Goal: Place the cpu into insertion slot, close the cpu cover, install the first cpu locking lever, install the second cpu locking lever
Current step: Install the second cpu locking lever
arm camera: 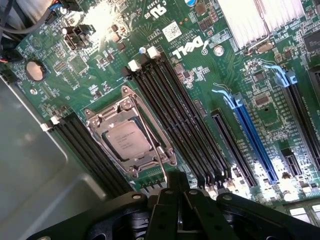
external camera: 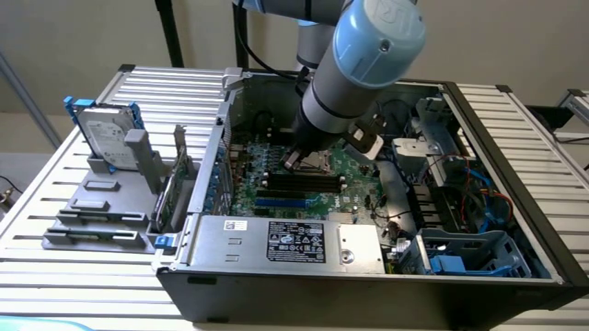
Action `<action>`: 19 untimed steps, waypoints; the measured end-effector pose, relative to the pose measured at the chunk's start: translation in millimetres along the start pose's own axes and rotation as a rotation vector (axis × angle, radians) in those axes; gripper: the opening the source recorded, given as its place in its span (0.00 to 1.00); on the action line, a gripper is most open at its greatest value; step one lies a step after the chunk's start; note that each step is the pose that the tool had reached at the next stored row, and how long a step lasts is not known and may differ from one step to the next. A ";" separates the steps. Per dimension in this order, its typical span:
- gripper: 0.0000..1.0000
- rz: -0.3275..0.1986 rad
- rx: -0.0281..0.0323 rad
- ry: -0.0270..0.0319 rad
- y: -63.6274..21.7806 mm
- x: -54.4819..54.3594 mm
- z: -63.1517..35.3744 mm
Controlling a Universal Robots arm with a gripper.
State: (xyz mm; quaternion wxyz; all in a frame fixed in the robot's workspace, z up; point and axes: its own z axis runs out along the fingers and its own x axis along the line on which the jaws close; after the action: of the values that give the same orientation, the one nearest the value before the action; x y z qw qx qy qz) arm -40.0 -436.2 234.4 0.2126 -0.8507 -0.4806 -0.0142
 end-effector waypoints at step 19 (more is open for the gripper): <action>0.11 -0.014 -0.0248 0.0212 -9.5 -4.2 18.6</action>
State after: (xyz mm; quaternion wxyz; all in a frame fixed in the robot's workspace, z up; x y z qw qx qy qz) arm -53.5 -428.4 219.8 0.2070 -0.8496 -0.4842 -0.0307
